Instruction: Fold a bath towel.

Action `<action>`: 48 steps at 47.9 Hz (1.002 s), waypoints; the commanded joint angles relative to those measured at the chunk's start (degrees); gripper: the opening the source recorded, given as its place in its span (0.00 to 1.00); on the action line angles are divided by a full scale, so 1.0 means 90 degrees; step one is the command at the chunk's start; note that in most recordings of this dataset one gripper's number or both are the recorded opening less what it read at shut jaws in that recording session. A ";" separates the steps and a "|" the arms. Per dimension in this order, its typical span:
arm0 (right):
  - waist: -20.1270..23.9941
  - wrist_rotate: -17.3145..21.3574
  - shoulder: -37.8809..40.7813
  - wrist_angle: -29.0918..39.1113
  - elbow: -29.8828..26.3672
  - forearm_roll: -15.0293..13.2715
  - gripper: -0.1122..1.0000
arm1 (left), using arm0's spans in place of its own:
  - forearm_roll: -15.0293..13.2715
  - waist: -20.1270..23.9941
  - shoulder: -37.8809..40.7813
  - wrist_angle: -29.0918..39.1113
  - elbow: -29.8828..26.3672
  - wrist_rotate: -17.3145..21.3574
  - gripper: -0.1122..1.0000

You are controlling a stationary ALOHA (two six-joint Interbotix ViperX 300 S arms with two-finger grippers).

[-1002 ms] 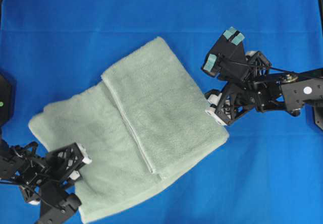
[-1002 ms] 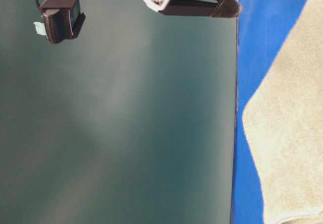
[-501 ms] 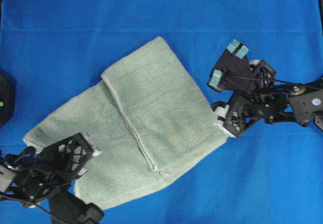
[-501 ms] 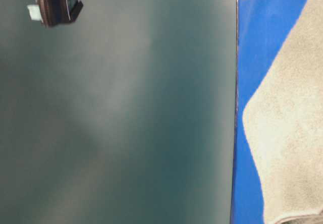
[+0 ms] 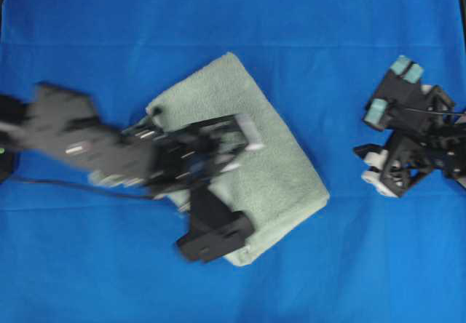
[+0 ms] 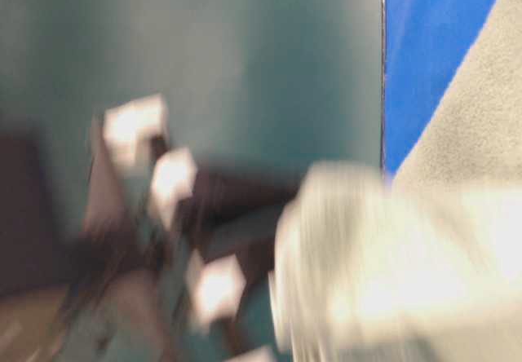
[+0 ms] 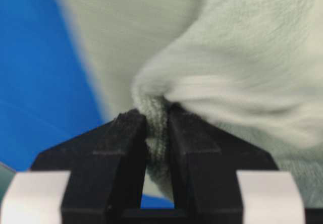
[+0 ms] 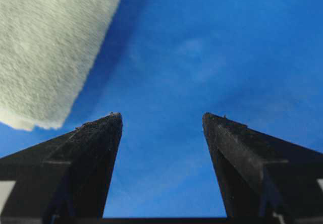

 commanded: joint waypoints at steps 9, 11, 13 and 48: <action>0.0059 0.0020 -0.0674 0.0283 0.0234 -0.0029 0.69 | -0.0371 0.0703 0.1152 -0.0508 -0.1064 0.1270 0.19; 0.0059 0.0010 -0.0713 0.0303 0.0264 -0.0039 0.69 | -0.0449 0.0713 0.1221 -0.0586 -0.1094 0.1279 0.19; 0.0059 0.0010 -0.0732 0.0313 0.0303 -0.0068 0.69 | -0.0576 0.0713 0.1270 -0.0732 -0.1064 0.1289 0.19; 0.0088 0.0283 -0.0732 0.0293 0.0342 -0.0371 0.69 | -0.2344 0.1084 0.1143 -0.2500 -0.0547 -0.2695 0.28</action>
